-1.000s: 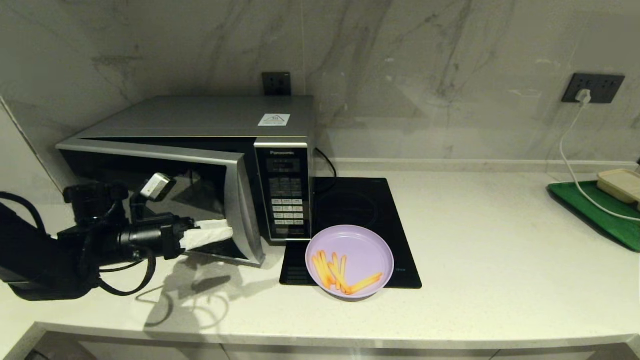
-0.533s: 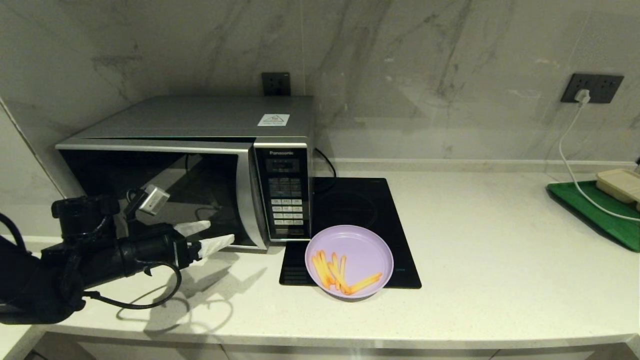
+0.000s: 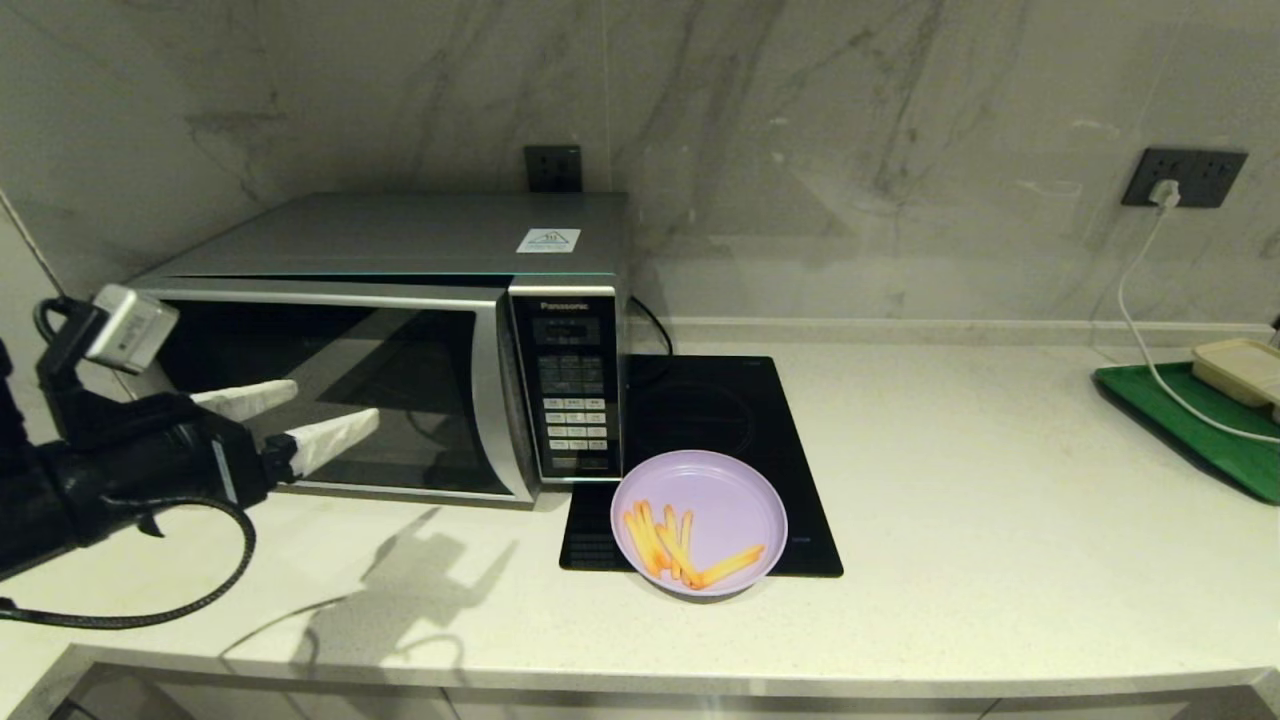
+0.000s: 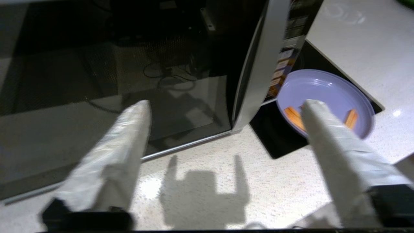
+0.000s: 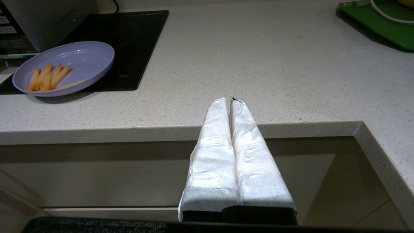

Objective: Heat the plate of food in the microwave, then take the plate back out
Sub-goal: Open the microwave oven

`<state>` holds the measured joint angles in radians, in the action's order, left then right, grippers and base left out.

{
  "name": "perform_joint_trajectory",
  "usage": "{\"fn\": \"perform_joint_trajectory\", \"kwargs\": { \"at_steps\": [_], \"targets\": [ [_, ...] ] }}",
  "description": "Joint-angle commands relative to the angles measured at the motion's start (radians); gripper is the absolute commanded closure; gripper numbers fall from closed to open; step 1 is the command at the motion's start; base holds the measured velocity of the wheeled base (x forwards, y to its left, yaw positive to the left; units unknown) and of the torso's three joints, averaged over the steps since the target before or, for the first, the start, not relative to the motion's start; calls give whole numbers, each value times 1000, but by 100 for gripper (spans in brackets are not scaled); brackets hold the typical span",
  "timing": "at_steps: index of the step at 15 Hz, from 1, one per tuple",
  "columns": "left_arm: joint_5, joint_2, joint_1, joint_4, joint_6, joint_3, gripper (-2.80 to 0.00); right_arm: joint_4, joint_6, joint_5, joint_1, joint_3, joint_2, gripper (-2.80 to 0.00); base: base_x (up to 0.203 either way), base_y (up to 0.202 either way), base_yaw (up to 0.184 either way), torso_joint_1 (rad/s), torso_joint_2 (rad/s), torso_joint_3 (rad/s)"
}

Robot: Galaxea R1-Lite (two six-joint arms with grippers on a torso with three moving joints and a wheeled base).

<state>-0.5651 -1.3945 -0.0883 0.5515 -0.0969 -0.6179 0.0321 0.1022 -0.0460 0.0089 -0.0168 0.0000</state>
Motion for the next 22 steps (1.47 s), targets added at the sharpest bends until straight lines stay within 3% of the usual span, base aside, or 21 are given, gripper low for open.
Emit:
{"fn": "perform_joint_trajectory", "kwargs": {
  "at_steps": [1, 4, 6, 7, 9, 10, 13, 15, 22],
  "targets": [
    [1, 142, 5, -270, 1, -123, 0, 0, 1, 0, 0, 0, 0, 0, 0, 0, 0, 0, 0, 0],
    [32, 122, 63, -418, 2, -273, 0, 0, 1, 0, 0, 0, 0, 0, 0, 0, 0, 0, 0, 0],
    [132, 27, 120, -488, 16, -436, 0, 0, 1, 0, 0, 0, 0, 0, 0, 0, 0, 0, 0, 0],
    [218, -32, 165, -502, 37, -517, 0, 0, 1, 0, 0, 0, 0, 0, 0, 0, 0, 0, 0, 0],
    [502, -149, 277, -505, 75, -690, 0, 0, 1, 0, 0, 0, 0, 0, 0, 0, 0, 0, 0, 0],
    [606, -205, 322, -497, 84, -760, 0, 0, 1, 0, 0, 0, 0, 0, 0, 0, 0, 0, 0, 0],
    [785, -375, 399, -457, 92, -928, 0, 0, 1, 0, 0, 0, 0, 0, 0, 0, 0, 0, 0, 0],
    [820, -429, 426, -447, 92, -961, 0, 0, 1, 0, 0, 0, 0, 0, 0, 0, 0, 0, 0, 0],
    [791, -476, 430, -497, 103, -1000, 0, 0, 1, 0, 0, 0, 0, 0, 0, 0, 0, 0, 0, 0]
  ]
}}
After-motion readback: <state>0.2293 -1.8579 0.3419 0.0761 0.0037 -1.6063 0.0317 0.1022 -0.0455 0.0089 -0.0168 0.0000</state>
